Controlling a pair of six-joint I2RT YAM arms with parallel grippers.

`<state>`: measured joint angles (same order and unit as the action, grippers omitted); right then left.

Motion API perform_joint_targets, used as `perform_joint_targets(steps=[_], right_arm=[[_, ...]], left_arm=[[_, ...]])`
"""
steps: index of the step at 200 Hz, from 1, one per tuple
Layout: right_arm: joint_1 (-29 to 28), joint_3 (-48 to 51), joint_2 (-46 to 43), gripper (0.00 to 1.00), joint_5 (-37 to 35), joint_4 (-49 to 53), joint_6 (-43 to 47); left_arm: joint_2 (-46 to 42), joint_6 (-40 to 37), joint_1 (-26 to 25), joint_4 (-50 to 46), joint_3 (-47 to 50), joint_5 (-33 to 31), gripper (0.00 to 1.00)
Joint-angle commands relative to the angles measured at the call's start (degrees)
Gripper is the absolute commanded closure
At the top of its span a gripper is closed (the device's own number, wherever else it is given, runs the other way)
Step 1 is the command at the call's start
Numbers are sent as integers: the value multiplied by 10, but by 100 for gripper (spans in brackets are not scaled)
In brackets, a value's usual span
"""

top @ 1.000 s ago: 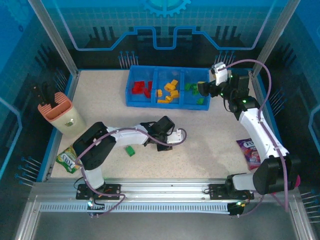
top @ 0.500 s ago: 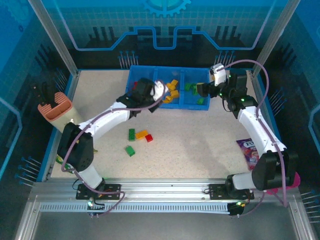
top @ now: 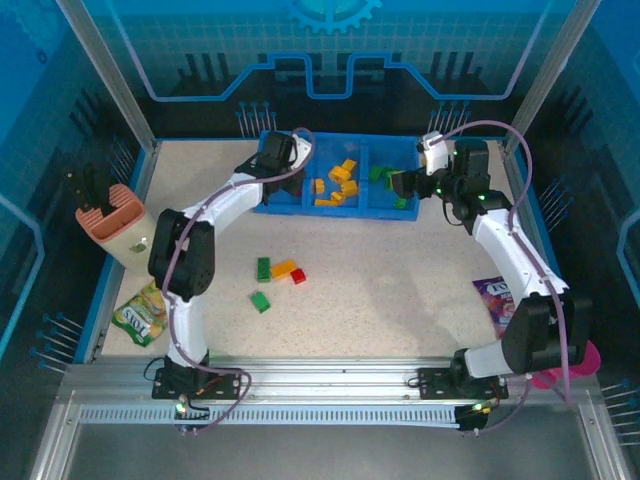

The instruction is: Sort the legos into containers by color

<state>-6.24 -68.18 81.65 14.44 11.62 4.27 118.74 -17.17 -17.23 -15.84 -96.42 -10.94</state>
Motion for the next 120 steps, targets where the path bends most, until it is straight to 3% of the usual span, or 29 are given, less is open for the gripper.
perform_joint_targets(steps=[1, 68, 120], right_arm=[[8, -31, 12, 13, 15, 26, -1], [1, -45, 19, 11, 16, 45, 2], [-7, -54, 27, 9, 14, 52, 6]], left_arm=[[34, 32, 17, -11, -66, 2, 79], [173, 69, 41, -59, -230, 41, 79], [195, 86, 41, -66, -255, 43, 75]])
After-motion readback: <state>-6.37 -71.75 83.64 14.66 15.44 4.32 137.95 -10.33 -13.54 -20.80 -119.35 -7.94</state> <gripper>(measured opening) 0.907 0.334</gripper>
